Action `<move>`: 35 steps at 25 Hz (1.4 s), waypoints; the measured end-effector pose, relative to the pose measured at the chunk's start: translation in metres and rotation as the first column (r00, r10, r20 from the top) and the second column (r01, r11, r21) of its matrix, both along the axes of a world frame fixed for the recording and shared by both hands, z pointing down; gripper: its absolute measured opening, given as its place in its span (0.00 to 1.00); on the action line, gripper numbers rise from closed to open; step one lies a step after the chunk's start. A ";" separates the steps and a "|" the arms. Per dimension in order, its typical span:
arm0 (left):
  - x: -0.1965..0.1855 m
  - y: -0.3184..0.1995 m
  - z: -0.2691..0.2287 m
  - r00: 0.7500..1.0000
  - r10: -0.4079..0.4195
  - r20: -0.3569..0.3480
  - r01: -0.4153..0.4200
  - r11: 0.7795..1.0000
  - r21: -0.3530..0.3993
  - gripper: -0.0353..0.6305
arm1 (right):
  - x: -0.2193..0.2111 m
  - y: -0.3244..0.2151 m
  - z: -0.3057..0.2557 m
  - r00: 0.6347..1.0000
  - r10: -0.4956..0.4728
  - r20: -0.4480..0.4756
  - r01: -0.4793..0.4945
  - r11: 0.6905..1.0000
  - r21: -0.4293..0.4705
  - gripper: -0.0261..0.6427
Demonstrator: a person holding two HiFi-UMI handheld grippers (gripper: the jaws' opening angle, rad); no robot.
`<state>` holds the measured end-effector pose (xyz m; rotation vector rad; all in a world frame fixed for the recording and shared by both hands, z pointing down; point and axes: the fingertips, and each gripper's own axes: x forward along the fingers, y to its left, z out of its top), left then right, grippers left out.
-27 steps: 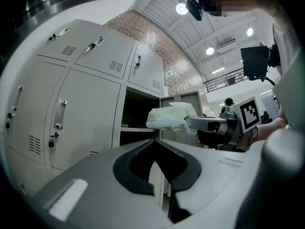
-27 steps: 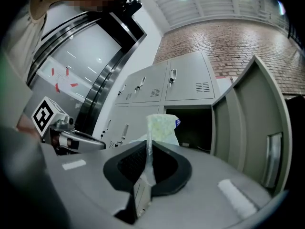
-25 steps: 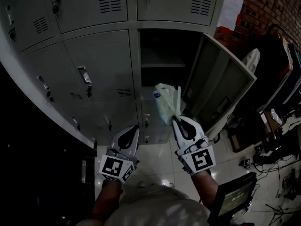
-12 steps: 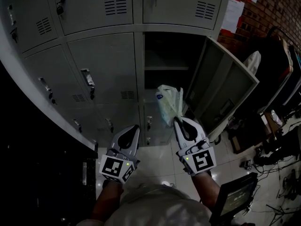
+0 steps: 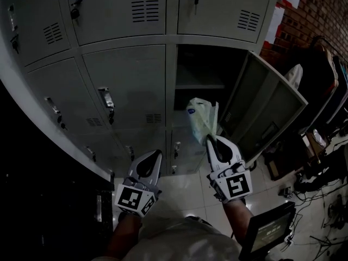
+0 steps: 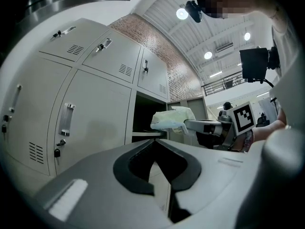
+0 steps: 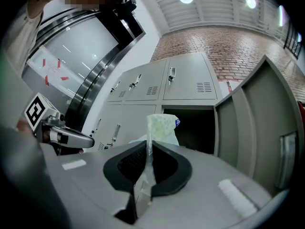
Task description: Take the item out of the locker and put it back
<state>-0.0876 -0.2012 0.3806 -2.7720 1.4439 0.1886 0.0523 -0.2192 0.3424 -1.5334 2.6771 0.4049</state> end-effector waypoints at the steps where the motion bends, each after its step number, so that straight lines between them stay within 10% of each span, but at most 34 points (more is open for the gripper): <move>1: -0.003 -0.003 0.000 1.000 -0.001 -0.002 0.001 1.000 0.000 0.06 | 0.000 -0.005 0.000 1.000 0.009 0.002 -0.009 1.000 -0.002 0.05; 28: -0.005 -0.140 0.003 0.996 -0.085 0.026 0.086 0.996 -0.032 0.06 | 0.019 -0.263 -0.003 0.988 0.110 -0.109 -0.114 0.993 -0.027 0.07; 35: 0.003 -0.141 0.004 0.997 -0.077 0.028 0.078 0.996 -0.036 0.06 | 0.028 -0.246 -0.020 0.995 0.094 -0.034 -0.094 0.995 0.024 0.31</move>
